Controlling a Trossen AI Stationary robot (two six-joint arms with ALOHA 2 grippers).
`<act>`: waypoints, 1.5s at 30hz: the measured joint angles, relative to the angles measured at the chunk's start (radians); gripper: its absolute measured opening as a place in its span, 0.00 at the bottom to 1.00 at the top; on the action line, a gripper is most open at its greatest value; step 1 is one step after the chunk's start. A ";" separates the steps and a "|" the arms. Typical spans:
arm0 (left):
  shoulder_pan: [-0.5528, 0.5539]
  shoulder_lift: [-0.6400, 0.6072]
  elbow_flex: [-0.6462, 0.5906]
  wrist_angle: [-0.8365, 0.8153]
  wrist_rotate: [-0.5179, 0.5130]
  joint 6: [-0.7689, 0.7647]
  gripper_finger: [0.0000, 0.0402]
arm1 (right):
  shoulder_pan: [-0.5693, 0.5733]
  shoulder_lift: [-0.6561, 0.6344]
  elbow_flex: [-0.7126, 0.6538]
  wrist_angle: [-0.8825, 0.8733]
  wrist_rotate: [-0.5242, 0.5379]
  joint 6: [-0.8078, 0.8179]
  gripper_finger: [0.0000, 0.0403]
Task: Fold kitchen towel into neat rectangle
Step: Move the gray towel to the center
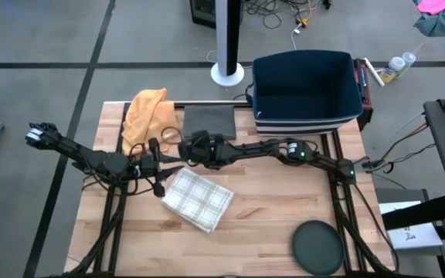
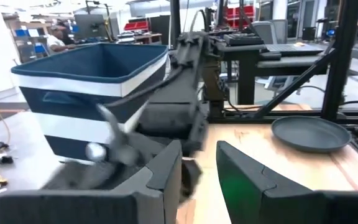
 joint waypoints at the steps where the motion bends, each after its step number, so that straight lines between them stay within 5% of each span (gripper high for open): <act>1: 0.000 0.003 0.000 0.000 0.005 -0.005 0.23 | -0.007 -0.002 0.001 0.012 0.008 0.015 0.00; 9: 0.000 0.043 -0.001 0.010 0.021 -0.007 0.23 | -0.062 -0.006 -0.023 0.018 0.003 0.281 0.00; 17: 0.000 0.060 -0.001 0.023 0.020 0.012 0.23 | -0.094 0.010 -0.037 0.027 -0.060 0.105 0.00; 27: 0.000 0.066 -0.002 0.024 0.020 0.015 0.23 | -0.121 0.079 -0.016 -0.038 -0.176 0.126 0.00; 36: 0.000 0.068 -0.002 0.010 0.020 0.022 0.23 | -0.034 0.047 -0.011 -0.296 -0.273 0.119 0.00; 45: -0.006 0.067 -0.002 -0.008 0.046 0.022 0.23 | 0.165 0.042 -0.014 -0.503 -0.213 0.442 0.00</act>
